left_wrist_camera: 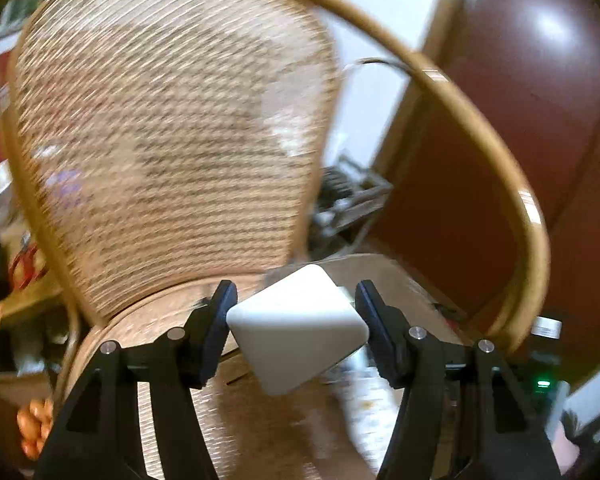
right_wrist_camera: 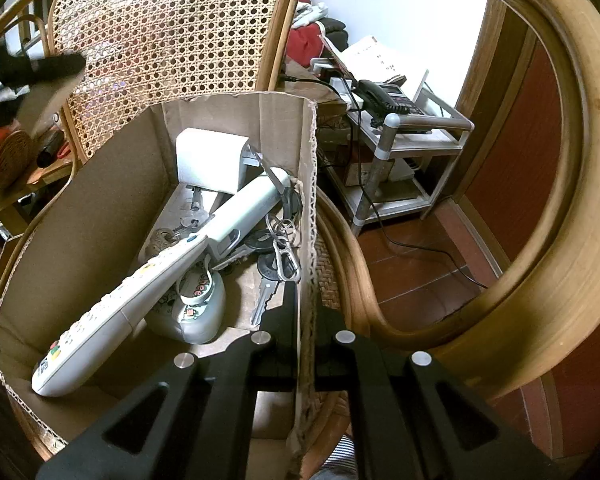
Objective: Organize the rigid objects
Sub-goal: 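Carry the adapter into the box and open the left gripper, then lift the open left gripper out of the box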
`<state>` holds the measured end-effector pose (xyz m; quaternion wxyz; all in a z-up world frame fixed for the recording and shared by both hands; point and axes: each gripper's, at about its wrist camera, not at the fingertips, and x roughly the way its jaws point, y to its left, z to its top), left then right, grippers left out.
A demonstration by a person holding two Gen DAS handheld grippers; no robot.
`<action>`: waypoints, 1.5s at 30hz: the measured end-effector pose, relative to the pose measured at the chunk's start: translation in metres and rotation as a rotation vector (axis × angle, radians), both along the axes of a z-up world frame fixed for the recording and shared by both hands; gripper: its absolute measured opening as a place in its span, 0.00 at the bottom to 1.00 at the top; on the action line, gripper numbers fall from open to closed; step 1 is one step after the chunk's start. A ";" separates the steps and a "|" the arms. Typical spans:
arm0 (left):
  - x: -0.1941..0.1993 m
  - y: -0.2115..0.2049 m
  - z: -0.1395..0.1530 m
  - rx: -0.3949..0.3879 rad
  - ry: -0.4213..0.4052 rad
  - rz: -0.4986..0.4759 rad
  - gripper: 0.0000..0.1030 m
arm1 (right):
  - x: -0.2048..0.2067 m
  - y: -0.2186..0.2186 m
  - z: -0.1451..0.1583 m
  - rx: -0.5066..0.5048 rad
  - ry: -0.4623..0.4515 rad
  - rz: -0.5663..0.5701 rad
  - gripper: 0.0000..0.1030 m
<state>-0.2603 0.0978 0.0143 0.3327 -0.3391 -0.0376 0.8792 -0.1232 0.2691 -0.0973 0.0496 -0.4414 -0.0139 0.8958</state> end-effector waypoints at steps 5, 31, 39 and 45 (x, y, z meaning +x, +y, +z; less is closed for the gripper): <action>0.032 0.043 0.007 -0.093 0.086 -0.101 0.58 | -0.001 0.000 0.000 0.000 0.000 -0.001 0.06; 0.041 0.108 -0.057 -0.255 -0.074 -0.237 0.59 | -0.004 0.003 0.001 0.000 -0.002 0.001 0.06; 0.042 0.106 -0.054 -0.237 -0.063 -0.257 0.60 | -0.002 0.001 0.001 0.004 -0.004 0.001 0.06; 0.039 0.090 -0.042 -0.207 -0.041 -0.221 0.60 | -0.001 -0.001 0.002 0.003 -0.003 0.003 0.06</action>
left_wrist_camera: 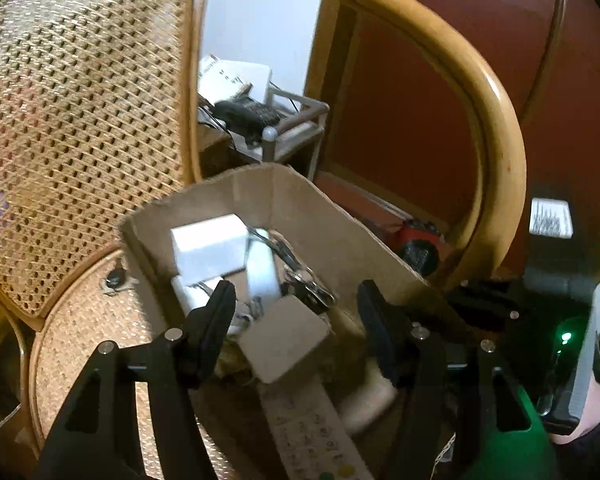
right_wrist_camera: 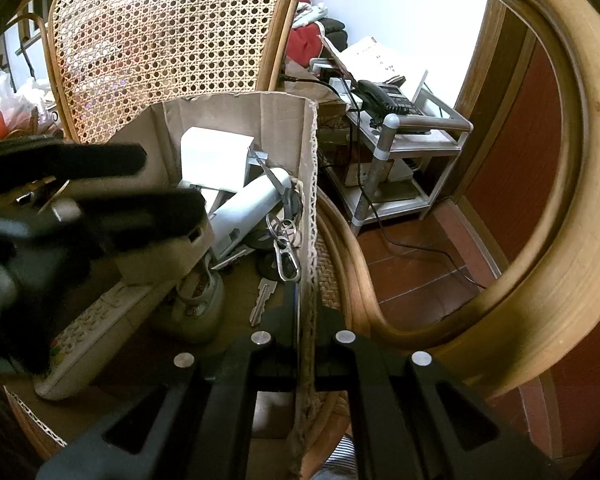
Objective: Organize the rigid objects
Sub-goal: 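Lift the open left gripper out of the box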
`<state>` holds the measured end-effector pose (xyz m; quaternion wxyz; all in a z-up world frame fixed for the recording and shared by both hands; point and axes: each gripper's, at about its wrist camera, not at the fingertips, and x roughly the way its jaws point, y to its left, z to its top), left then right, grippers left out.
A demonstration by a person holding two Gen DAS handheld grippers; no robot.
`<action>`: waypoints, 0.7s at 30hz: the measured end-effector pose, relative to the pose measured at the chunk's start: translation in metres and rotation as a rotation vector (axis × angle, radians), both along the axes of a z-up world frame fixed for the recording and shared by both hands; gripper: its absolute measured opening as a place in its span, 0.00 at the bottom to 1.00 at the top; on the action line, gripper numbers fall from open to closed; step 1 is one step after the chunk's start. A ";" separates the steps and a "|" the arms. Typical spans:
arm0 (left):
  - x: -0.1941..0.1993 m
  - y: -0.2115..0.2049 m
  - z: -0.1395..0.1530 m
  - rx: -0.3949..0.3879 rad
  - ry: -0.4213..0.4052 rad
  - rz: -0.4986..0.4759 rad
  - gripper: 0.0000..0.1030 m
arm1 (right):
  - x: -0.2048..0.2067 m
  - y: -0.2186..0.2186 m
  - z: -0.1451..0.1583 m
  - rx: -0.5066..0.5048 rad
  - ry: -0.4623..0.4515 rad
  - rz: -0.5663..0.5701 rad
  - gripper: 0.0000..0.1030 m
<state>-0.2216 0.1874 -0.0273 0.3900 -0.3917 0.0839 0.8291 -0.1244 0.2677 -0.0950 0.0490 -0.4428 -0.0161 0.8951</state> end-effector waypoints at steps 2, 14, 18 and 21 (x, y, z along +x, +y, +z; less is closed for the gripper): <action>-0.003 -0.011 0.006 0.020 0.014 0.027 0.61 | -0.001 0.002 0.000 -0.001 -0.001 0.000 0.06; -0.060 -0.075 0.001 -0.021 0.028 0.259 0.72 | 0.001 0.001 0.002 0.000 -0.001 0.001 0.06; -0.082 -0.091 -0.009 -0.046 0.013 0.331 0.74 | 0.000 0.001 0.002 -0.001 -0.001 0.001 0.06; -0.096 -0.099 -0.024 -0.083 -0.017 0.370 0.75 | 0.001 0.000 0.003 0.000 -0.001 0.001 0.06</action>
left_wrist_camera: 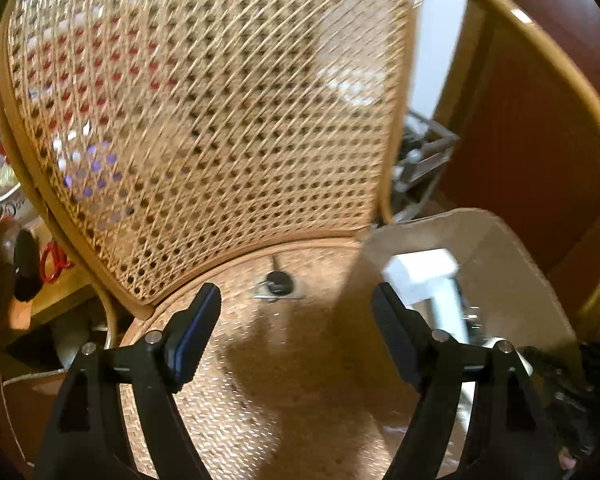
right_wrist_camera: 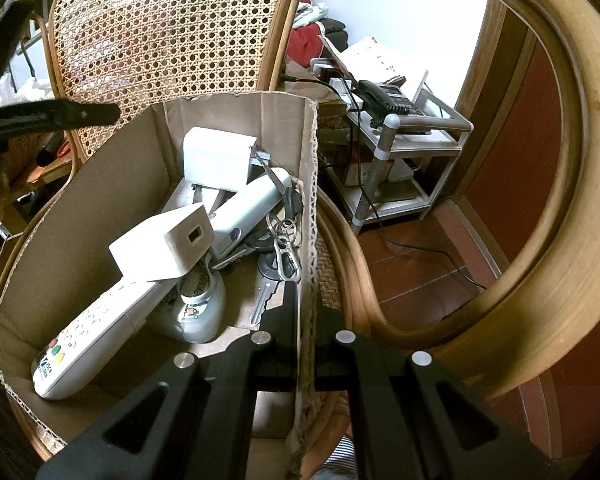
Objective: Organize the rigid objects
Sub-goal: 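Lift the open left gripper out of the box, then move the left gripper down to the small white charger on the seat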
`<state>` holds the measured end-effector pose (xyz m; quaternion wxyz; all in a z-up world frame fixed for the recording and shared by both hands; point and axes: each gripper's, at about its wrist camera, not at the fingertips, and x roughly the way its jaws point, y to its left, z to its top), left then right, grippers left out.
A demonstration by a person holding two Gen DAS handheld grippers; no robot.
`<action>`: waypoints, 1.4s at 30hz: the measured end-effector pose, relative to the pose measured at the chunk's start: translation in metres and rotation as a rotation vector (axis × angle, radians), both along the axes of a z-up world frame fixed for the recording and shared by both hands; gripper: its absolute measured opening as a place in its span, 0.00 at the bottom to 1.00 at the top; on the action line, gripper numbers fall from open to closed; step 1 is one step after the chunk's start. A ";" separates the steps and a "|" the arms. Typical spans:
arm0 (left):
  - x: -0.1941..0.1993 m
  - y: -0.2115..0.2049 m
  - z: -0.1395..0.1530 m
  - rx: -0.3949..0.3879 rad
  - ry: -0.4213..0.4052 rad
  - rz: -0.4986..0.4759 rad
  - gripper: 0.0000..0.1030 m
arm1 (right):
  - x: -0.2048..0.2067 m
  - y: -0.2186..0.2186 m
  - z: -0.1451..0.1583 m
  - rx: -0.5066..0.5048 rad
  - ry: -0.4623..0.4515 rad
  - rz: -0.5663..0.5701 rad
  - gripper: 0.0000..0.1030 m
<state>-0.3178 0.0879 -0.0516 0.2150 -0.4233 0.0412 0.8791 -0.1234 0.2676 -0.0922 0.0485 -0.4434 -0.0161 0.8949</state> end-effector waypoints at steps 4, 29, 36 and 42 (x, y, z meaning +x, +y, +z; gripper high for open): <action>-0.021 -0.001 -0.025 -0.046 -0.069 0.037 0.75 | 0.000 0.000 0.000 -0.001 0.001 -0.002 0.06; -0.086 0.015 -0.104 -0.118 -0.223 0.195 0.75 | 0.013 0.002 0.001 0.004 -0.002 -0.063 0.08; -0.082 0.024 -0.112 -0.143 -0.198 0.209 0.76 | 0.015 0.003 0.001 0.006 -0.004 -0.066 0.08; -0.084 0.017 -0.119 -0.141 -0.176 0.242 0.93 | 0.013 0.003 0.001 0.005 -0.004 -0.069 0.08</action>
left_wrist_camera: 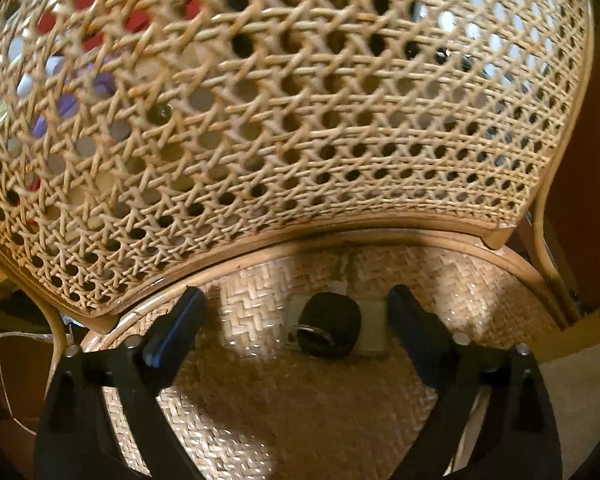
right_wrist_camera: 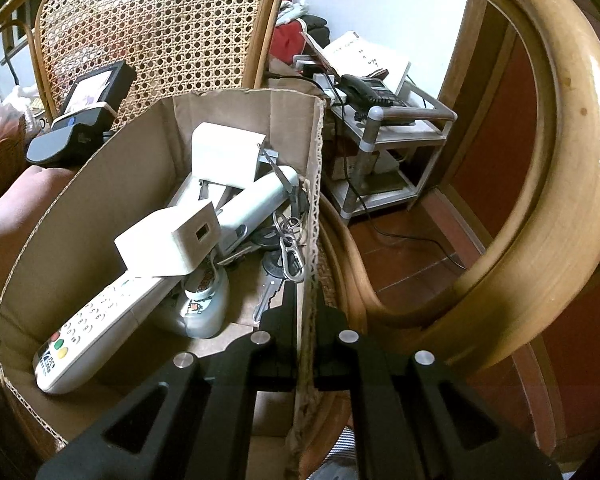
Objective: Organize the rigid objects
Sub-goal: 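Move the left gripper down to the small white charger on the seat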
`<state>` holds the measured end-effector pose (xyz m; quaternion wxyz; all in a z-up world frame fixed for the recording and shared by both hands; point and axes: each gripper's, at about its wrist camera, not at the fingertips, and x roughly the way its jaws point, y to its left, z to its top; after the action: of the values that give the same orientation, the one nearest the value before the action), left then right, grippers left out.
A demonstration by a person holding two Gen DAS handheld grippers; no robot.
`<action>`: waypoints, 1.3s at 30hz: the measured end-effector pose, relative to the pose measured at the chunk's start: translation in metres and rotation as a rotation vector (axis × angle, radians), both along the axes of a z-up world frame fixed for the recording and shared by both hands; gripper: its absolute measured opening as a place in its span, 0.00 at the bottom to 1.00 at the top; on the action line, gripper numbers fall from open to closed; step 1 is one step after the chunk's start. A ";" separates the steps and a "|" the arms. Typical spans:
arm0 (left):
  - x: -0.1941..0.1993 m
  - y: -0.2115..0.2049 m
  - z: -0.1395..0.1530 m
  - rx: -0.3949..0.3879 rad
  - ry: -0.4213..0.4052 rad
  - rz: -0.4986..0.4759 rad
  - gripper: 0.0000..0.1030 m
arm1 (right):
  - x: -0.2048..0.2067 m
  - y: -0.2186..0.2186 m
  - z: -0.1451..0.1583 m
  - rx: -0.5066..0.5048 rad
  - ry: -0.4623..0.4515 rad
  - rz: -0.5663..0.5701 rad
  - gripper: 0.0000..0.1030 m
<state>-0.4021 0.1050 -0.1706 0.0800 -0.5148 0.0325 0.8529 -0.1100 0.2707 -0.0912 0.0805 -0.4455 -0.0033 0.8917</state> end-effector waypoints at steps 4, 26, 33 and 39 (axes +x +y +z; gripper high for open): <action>0.000 -0.005 -0.005 0.021 0.012 0.011 1.00 | 0.000 0.000 0.000 0.001 0.001 0.002 0.08; 0.006 -0.032 0.010 0.029 0.028 -0.077 0.82 | -0.005 -0.003 0.000 0.000 -0.002 0.005 0.08; 0.018 -0.023 0.019 0.032 0.049 -0.189 0.47 | -0.005 -0.003 0.000 -0.001 -0.002 0.006 0.08; 0.024 -0.029 0.023 0.035 0.038 -0.233 0.47 | -0.005 -0.003 0.000 0.000 -0.003 0.004 0.08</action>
<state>-0.3781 0.0760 -0.1473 0.1870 -0.4899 0.0790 0.8478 -0.1148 0.2673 -0.0914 0.0787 -0.4466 -0.0042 0.8912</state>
